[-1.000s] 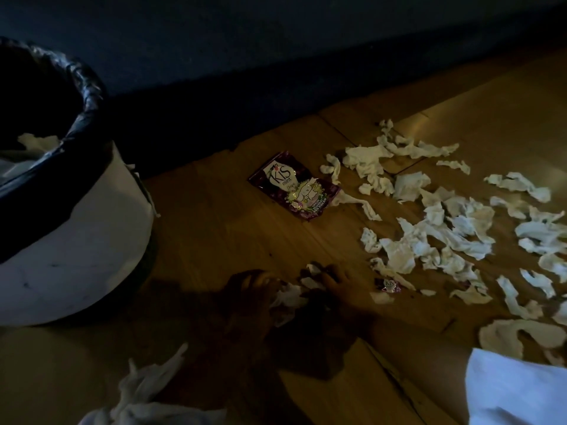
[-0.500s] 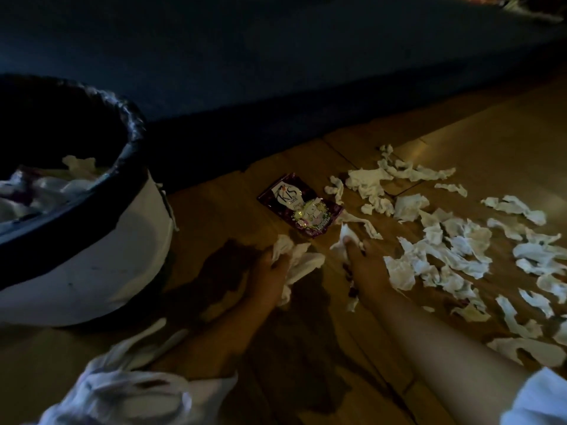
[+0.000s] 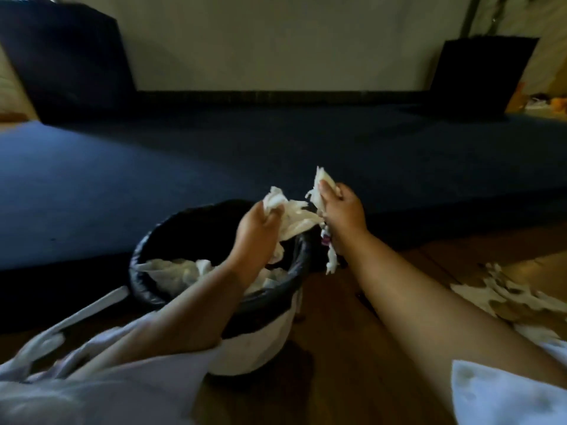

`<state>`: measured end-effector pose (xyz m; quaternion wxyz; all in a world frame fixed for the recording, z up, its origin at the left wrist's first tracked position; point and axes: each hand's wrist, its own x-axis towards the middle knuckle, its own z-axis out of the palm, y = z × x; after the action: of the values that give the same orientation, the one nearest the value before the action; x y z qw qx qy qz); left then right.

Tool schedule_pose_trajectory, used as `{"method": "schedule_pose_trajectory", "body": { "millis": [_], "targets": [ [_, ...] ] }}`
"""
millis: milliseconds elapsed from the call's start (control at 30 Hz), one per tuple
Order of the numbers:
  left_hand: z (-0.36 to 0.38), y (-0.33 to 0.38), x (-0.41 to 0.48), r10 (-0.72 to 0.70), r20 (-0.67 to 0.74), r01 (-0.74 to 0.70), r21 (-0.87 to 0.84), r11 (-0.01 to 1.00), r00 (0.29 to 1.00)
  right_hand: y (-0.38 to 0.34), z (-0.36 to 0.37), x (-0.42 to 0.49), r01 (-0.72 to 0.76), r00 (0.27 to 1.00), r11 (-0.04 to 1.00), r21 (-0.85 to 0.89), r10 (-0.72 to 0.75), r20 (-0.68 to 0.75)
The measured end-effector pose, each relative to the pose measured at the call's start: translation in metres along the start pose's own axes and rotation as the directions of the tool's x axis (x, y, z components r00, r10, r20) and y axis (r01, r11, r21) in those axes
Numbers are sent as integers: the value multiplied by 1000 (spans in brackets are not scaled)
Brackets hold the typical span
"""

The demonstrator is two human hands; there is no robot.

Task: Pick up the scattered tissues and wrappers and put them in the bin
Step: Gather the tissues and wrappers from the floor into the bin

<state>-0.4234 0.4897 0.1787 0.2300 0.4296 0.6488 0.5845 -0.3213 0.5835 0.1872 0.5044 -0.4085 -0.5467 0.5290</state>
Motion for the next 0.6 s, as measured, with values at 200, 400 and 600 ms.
{"method": "schedule_pose_trajectory", "body": {
  "millis": [200, 400, 600],
  "targets": [
    [-72, -36, 21, -107, -201, 143, 174, 974, 974, 5, 94, -13, -41, 999, 993, 114, 37, 34],
    [-86, -51, 21, -308, -85, 319, 244, 916, 948, 31, 96, -25, -171, 949, 951, -259, 230, 216],
    [-91, -59, 21, -419, -139, 415, 589, 694, 897, 25, 86, -29, -113, 889, 868, -484, 306, 341]
  ]
}}
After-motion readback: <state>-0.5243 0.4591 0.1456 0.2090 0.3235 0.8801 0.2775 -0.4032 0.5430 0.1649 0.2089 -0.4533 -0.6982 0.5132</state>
